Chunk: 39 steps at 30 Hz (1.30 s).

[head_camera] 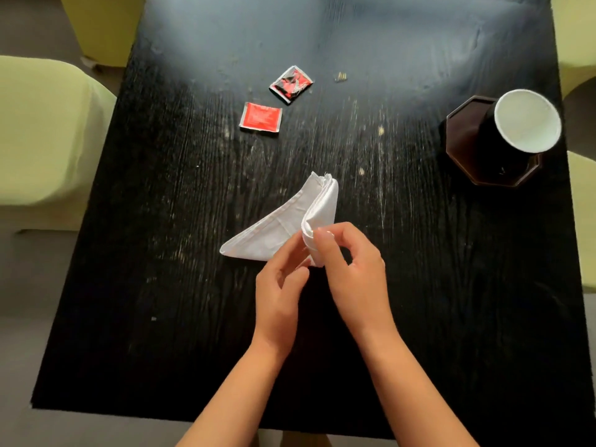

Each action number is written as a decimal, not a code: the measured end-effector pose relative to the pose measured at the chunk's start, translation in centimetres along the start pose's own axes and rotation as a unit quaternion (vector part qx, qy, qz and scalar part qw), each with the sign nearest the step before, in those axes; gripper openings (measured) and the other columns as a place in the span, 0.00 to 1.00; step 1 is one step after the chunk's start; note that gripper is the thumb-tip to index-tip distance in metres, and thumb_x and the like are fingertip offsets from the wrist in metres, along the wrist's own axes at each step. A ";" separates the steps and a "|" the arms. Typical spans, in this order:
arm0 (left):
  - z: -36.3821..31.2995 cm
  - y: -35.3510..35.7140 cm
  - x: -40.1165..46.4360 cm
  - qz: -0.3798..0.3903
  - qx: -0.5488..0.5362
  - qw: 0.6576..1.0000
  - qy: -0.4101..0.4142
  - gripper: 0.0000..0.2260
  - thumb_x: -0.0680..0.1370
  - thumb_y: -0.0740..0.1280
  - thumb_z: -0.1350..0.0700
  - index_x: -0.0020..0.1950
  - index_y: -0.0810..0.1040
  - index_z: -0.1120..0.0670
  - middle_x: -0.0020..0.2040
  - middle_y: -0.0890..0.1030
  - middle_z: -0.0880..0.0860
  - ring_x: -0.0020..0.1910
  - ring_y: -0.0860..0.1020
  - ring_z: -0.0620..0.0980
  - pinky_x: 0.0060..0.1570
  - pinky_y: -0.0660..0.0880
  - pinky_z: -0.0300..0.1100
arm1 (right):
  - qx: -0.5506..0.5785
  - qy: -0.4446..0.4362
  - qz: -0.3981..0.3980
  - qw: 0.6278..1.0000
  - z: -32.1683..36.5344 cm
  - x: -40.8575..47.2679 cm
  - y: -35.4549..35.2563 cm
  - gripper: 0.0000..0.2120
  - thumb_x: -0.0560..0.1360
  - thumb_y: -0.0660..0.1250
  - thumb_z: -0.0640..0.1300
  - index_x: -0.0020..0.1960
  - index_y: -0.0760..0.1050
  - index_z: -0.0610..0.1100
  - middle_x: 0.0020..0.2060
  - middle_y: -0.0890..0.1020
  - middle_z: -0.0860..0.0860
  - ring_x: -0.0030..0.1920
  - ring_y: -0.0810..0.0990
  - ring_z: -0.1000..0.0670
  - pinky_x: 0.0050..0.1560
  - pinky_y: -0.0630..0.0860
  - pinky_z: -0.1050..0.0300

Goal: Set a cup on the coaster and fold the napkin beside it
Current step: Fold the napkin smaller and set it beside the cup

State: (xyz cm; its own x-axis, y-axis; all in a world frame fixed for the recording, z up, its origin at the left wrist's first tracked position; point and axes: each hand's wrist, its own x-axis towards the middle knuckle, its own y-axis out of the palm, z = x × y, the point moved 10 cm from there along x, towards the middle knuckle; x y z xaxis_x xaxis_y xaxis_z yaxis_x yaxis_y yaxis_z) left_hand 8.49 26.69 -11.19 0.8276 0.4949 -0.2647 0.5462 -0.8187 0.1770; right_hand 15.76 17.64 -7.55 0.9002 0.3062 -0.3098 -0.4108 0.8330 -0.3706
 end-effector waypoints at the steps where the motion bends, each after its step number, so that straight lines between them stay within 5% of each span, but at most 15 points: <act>1: -0.2 -1.0 0.0 -0.027 -0.011 1.000 -0.009 0.17 0.70 0.64 0.50 0.54 0.81 0.56 0.51 0.84 0.55 0.55 0.80 0.54 0.56 0.76 0.49 | 0.009 0.010 0.015 1.000 -0.2 0.1 0.8 0.19 0.71 0.56 0.61 0.41 0.79 0.49 0.39 0.82 0.56 0.44 0.78 0.59 0.45 0.72 0.67; 3: 0.0 -3.1 0.2 -0.094 0.011 0.995 -0.040 0.11 0.68 0.67 0.44 0.44 0.83 0.48 0.43 0.85 0.53 0.48 0.82 0.52 0.52 0.77 0.51 | 0.032 -0.005 0.045 0.998 0.0 0.2 2.2 0.22 0.73 0.52 0.59 0.44 0.80 0.49 0.42 0.83 0.57 0.47 0.78 0.62 0.46 0.70 0.71; 7: -0.1 -6.7 0.6 -0.192 0.102 0.975 -0.050 0.10 0.70 0.67 0.45 0.36 0.81 0.50 0.37 0.82 0.58 0.38 0.80 0.51 0.42 0.77 0.57 | 0.036 -0.070 0.071 0.994 0.7 -0.1 3.5 0.21 0.77 0.50 0.55 0.51 0.80 0.49 0.45 0.82 0.62 0.50 0.78 0.64 0.50 0.68 0.75; 10: -0.5 -8.3 0.8 -0.203 0.105 0.973 -0.026 0.04 0.73 0.68 0.53 0.45 0.81 0.47 0.42 0.84 0.47 0.44 0.81 0.43 0.43 0.79 0.41 | -0.073 -0.148 -0.010 0.986 1.0 0.7 1.9 0.20 0.77 0.51 0.51 0.61 0.76 0.47 0.55 0.76 0.64 0.59 0.73 0.64 0.62 0.67 0.65; 12: -0.6 -9.7 0.8 -0.223 0.142 0.964 -0.013 0.07 0.74 0.68 0.57 0.48 0.80 0.46 0.42 0.83 0.42 0.44 0.80 0.37 0.43 0.75 0.30 | -0.177 -0.193 -0.040 0.964 1.0 1.8 1.4 0.20 0.78 0.53 0.46 0.68 0.68 0.44 0.66 0.70 0.57 0.70 0.64 0.55 0.70 0.61 0.51; 17: -0.2 -11.3 1.5 -0.230 0.262 0.937 -0.025 0.10 0.74 0.68 0.59 0.55 0.79 0.52 0.44 0.79 0.40 0.43 0.75 0.30 0.43 0.68 0.22 | -0.429 -0.231 0.090 0.869 -1.2 4.9 5.3 0.28 0.79 0.55 0.49 0.76 0.48 0.52 0.77 0.50 0.49 0.75 0.40 0.51 0.73 0.43 0.38; 21: -1.9 -9.5 1.4 -0.173 0.297 0.938 0.051 0.13 0.73 0.69 0.63 0.57 0.79 0.54 0.49 0.79 0.40 0.50 0.75 0.32 0.50 0.68 0.23 | -0.448 -0.317 0.114 0.828 0.8 6.3 5.9 0.27 0.73 0.58 0.37 0.71 0.65 0.49 0.74 0.62 0.46 0.76 0.50 0.45 0.71 0.45 0.35; 24: -3.5 -7.9 0.9 -0.135 0.328 0.927 0.123 0.15 0.72 0.70 0.64 0.58 0.78 0.56 0.51 0.79 0.46 0.52 0.76 0.39 0.53 0.70 0.26 | -0.460 -0.332 0.220 0.793 2.3 9.1 6.7 0.23 0.67 0.60 0.28 0.56 0.79 0.46 0.55 0.81 0.48 0.68 0.69 0.44 0.72 0.45 0.36; 29: -3.8 -8.0 1.3 -0.144 0.305 0.934 0.118 0.14 0.72 0.69 0.64 0.56 0.78 0.54 0.48 0.77 0.38 0.48 0.75 0.33 0.49 0.69 0.24 | -0.528 -0.317 0.302 0.728 2.3 12.7 6.3 0.17 0.66 0.62 0.30 0.46 0.79 0.47 0.40 0.76 0.57 0.60 0.71 0.49 0.72 0.40 0.41; 34: -2.1 -10.0 2.1 -0.178 0.264 0.947 0.050 0.12 0.73 0.69 0.61 0.53 0.78 0.48 0.44 0.79 0.37 0.41 0.76 0.37 0.42 0.71 0.26 | -0.497 -0.243 0.304 0.776 0.2 13.1 4.6 0.14 0.67 0.62 0.45 0.48 0.82 0.44 0.53 0.76 0.49 0.62 0.67 0.45 0.67 0.57 0.46; 39: -1.4 -10.4 3.3 -0.157 0.292 0.943 0.039 0.10 0.73 0.68 0.61 0.51 0.79 0.49 0.43 0.80 0.41 0.42 0.77 0.40 0.42 0.72 0.27 | -0.427 -0.177 0.307 0.832 -1.1 12.6 3.2 0.11 0.70 0.70 0.52 0.51 0.80 0.49 0.53 0.70 0.54 0.62 0.64 0.50 0.66 0.58 0.48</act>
State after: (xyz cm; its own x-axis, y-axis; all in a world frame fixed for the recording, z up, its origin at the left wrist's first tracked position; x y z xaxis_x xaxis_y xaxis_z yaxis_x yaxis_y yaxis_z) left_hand 5.72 37.23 -12.59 0.6567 0.7405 -0.1427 0.6198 -0.6378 -0.4572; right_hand 25.60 23.65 -13.55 0.4066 0.7954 -0.4494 -0.6259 -0.1158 -0.7712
